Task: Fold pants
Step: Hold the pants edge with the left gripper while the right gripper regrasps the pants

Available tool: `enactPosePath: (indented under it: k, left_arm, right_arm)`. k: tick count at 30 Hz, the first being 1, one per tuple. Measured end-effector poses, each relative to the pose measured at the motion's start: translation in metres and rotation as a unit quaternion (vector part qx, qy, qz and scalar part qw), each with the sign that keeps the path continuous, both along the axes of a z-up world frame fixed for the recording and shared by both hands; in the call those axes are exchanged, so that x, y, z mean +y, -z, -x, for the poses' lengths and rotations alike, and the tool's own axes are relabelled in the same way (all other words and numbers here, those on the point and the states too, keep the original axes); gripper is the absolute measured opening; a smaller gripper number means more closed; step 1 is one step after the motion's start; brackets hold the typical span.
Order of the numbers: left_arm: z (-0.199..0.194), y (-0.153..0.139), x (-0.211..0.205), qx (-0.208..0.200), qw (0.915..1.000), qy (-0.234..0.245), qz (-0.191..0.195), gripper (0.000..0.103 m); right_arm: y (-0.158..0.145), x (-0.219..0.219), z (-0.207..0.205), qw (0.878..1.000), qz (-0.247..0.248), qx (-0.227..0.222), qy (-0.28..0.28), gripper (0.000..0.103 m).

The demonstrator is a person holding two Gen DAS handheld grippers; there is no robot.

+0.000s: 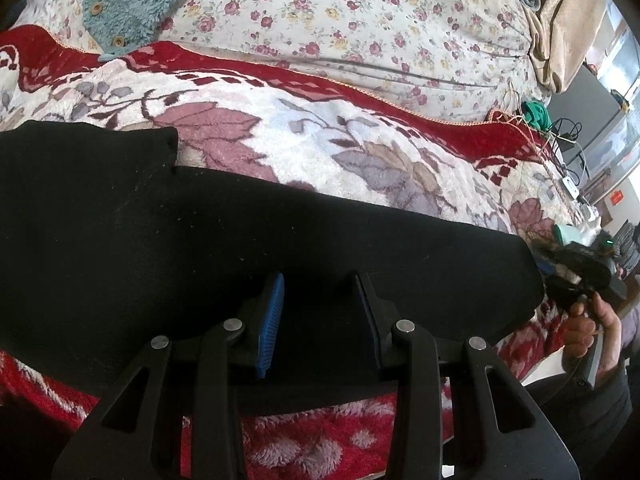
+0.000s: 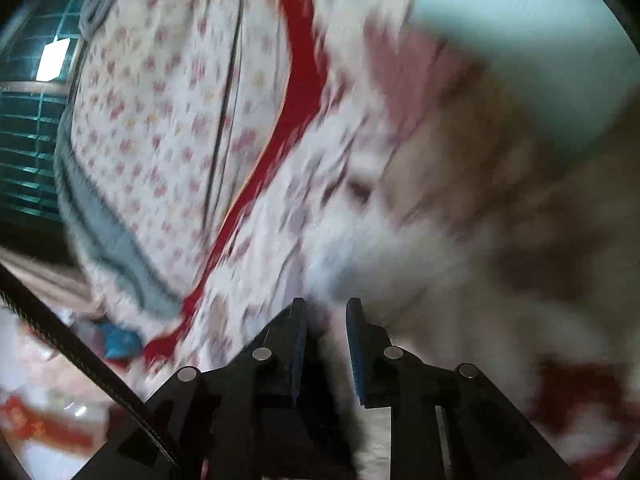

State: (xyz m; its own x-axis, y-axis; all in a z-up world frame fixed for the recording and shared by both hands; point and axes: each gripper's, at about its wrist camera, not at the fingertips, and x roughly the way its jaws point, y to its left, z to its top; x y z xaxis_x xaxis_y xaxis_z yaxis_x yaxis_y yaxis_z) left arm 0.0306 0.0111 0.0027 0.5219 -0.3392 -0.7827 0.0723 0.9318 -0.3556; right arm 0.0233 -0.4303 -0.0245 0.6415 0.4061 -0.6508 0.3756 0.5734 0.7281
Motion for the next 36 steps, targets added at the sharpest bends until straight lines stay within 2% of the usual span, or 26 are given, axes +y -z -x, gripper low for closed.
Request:
enactPosePath:
  k: [2, 4, 5, 6, 7, 8, 9, 10, 11, 12, 13, 15, 16, 18, 21, 23, 26, 31, 34, 36]
  left_arm:
    - [0.000, 0.000, 0.000, 0.001, 1.0000, -0.001, 0.000, 0.035]
    - [-0.001, 0.000, 0.000, 0.002, 1.0000, -0.001, 0.000, 0.035]
    - [-0.001, 0.000, -0.001, 0.002, 1.0000, -0.002, -0.001, 0.035]
    - [-0.001, 0.000, -0.001, 0.001, 1.0000, -0.001, 0.000, 0.035]
    - [-0.001, 0.000, -0.001, 0.002, 1.0000, -0.001, 0.000, 0.035]
    - [-0.001, 0.000, -0.001, 0.002, 1.0000, -0.001, 0.002, 0.035]
    - [-0.002, 0.001, -0.001, 0.003, 1.0000, -0.001, 0.005, 0.035]
    - [-0.002, 0.001, 0.001, 0.004, 1.0000, -0.002, 0.007, 0.035]
    - [-0.002, 0.001, 0.002, 0.004, 0.9999, -0.002, 0.010, 0.035]
    - [-0.002, 0.002, 0.003, 0.005, 0.9999, -0.003, 0.013, 0.035]
    - [-0.002, 0.002, 0.004, 0.006, 0.9998, -0.003, 0.017, 0.035]
    - [-0.003, 0.002, 0.005, 0.009, 0.9997, -0.006, 0.021, 0.035]
    - [-0.003, 0.002, 0.006, 0.011, 0.9996, -0.008, 0.025, 0.035]
    - [-0.003, 0.002, 0.006, 0.012, 0.9995, -0.008, 0.027, 0.035]
    - [-0.002, 0.002, 0.007, 0.012, 0.9994, -0.008, 0.030, 0.035]
    - [-0.002, 0.002, 0.008, 0.014, 0.9993, -0.008, 0.033, 0.035]
    - [-0.002, 0.002, 0.010, 0.015, 0.9991, -0.010, 0.038, 0.035]
    - [-0.002, 0.002, 0.009, 0.015, 0.9992, -0.010, 0.037, 0.035]
    - [-0.002, 0.002, 0.009, 0.015, 0.9992, -0.010, 0.037, 0.035]
    - [-0.002, 0.003, 0.009, 0.014, 0.9993, -0.010, 0.034, 0.035]
  right_arm:
    - [-0.024, 0.001, 0.011, 0.999, 0.024, -0.038, 0.017, 0.025]
    - [-0.038, 0.015, 0.016, 0.996, -0.018, -0.085, -0.022, 0.036]
    - [-0.040, 0.028, 0.016, 0.990, -0.063, -0.107, -0.067, 0.040]
    - [-0.037, 0.040, 0.015, 0.984, -0.093, -0.111, -0.107, 0.039]
    - [-0.031, 0.049, 0.015, 0.982, -0.098, -0.098, -0.129, 0.040]
    - [-0.017, 0.051, 0.017, 0.988, -0.082, -0.054, -0.119, 0.040]
    - [0.013, 0.045, 0.019, 0.993, -0.077, 0.027, -0.083, 0.036]
    - [0.025, 0.039, 0.023, 0.992, -0.103, 0.037, -0.059, 0.005]
    - [0.030, 0.031, 0.031, 0.990, -0.134, 0.030, -0.032, 0.006]
    - [0.025, 0.028, 0.036, 0.990, -0.138, 0.018, -0.025, 0.011]
    - [0.010, 0.027, 0.047, 0.993, -0.114, -0.003, -0.014, 0.018]
    - [-0.011, 0.031, 0.066, 0.996, -0.086, -0.033, -0.001, 0.023]
    - [-0.015, 0.032, 0.072, 0.996, -0.083, -0.038, 0.000, 0.027]
    - [-0.015, 0.040, 0.085, 0.997, -0.077, -0.021, 0.006, 0.034]
    - [0.007, 0.050, 0.092, 0.995, -0.100, 0.005, 0.005, 0.034]
    - [0.020, 0.047, 0.096, 0.993, -0.117, 0.013, 0.024, 0.034]
    - [0.036, 0.039, 0.100, 0.987, -0.154, -0.012, 0.046, 0.034]
    - [0.038, 0.040, 0.093, 0.976, -0.193, -0.101, 0.025, 0.034]
    - [0.030, 0.048, 0.083, 0.978, -0.167, -0.123, 0.003, 0.034]
    - [0.032, 0.053, 0.075, 0.985, -0.141, -0.103, 0.000, 0.028]
